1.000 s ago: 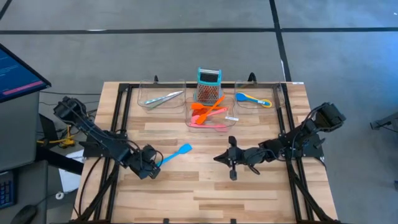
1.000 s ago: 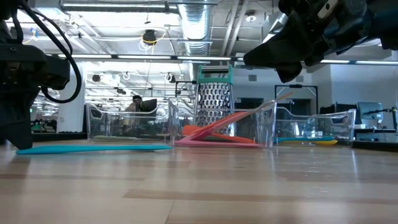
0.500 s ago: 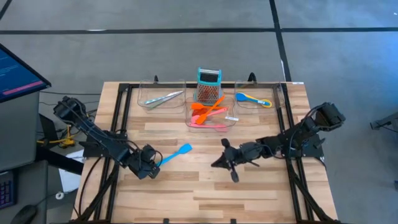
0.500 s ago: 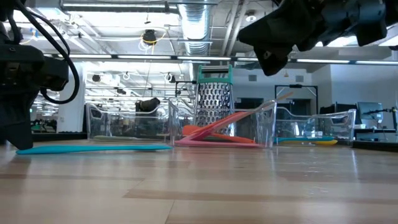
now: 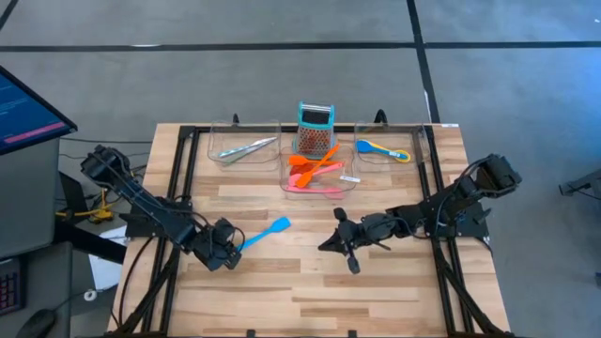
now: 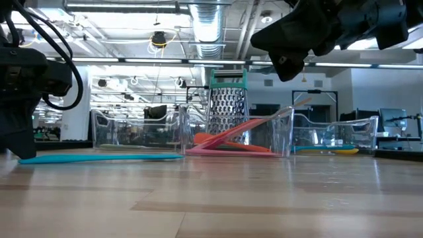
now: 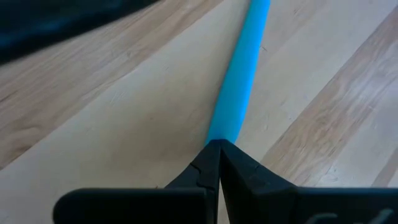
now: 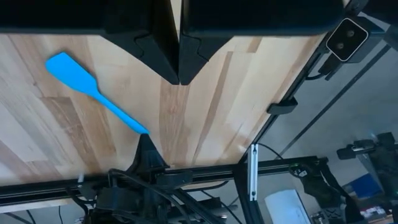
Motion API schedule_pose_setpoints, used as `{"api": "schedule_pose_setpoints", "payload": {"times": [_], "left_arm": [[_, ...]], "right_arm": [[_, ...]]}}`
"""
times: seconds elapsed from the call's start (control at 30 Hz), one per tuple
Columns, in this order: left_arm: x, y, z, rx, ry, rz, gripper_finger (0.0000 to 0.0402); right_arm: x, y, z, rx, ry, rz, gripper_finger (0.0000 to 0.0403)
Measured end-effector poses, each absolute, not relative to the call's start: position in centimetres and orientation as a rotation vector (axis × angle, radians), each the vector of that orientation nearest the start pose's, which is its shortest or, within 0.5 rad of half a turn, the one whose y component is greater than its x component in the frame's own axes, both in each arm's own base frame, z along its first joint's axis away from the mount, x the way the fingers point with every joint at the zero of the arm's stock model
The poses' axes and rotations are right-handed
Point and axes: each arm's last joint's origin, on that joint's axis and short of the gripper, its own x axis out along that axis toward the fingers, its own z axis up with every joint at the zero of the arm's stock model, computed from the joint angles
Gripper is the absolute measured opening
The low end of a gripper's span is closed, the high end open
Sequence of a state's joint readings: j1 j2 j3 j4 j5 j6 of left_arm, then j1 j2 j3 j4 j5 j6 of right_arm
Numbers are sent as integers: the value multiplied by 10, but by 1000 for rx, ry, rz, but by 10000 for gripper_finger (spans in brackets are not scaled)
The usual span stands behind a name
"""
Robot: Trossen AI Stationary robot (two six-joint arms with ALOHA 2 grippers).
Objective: Pick & Place Kitchen Items
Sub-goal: Put the blue spatula into the middle transparent bin
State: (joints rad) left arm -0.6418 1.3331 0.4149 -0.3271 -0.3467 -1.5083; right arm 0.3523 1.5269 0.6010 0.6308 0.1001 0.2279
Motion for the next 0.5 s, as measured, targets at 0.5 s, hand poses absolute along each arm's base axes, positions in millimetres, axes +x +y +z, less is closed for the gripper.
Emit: {"api": "schedule_pose_setpoints", "payload": {"times": [0.5], "left_arm": [[153,-98,134,-779,854,516,1]], "right_arm": [[279,99,178,155,327,215,0]]}}
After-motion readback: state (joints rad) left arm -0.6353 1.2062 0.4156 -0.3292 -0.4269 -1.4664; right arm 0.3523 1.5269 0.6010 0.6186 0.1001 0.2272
